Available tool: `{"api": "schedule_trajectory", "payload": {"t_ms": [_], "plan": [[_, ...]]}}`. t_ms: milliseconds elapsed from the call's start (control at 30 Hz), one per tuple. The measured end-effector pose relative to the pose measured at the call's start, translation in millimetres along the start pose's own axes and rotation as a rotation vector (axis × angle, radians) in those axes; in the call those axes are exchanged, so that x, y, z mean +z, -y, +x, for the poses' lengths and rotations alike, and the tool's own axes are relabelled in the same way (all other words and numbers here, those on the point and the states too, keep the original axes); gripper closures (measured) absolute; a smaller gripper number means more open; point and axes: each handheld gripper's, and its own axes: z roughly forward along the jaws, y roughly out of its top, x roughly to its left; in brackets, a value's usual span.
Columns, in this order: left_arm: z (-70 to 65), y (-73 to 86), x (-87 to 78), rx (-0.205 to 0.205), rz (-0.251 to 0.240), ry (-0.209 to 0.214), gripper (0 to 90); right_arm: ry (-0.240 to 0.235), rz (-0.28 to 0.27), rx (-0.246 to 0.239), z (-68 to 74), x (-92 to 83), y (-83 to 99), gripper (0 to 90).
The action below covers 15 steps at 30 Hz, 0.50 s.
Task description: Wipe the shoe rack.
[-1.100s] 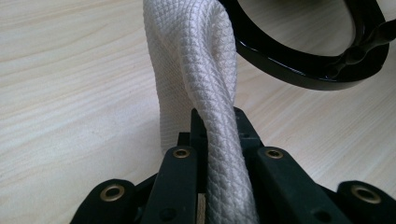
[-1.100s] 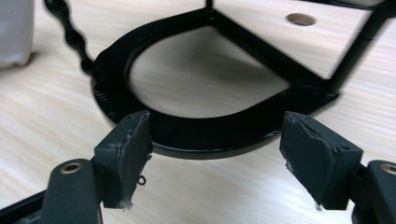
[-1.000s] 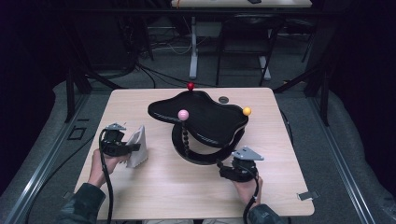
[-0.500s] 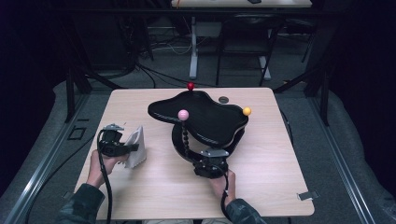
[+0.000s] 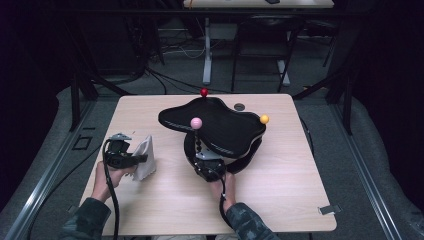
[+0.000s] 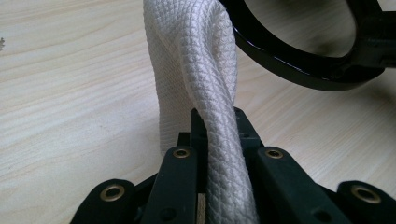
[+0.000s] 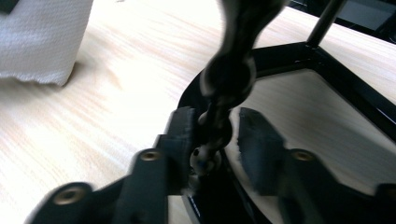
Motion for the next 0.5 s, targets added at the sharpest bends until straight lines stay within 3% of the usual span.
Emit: {"api": "schedule_trajectory", "payload": {"t_ms": [67,133,200,500], "plan": [[0.6,0.7,0.2,0.001,0.001,-0.002,82.8,0.030,0.022,-0.011,0.3,-2.6,-0.9,72.4],[-0.1,1.1,0.4,0.000,0.003,-0.003,82.7,-0.028,-0.008,-0.011,0.3,-1.2,0.0,73.9],[-1.0,0.9,0.5,0.004,0.006,0.000,82.8,0.008,0.016,-0.019,-0.2,-3.9,-0.2,74.1],[-3.3,1.4,2.6,0.007,0.008,-0.003,82.8,0.019,0.047,-0.038,-18.4,-24.7,11.1,74.1]]}}
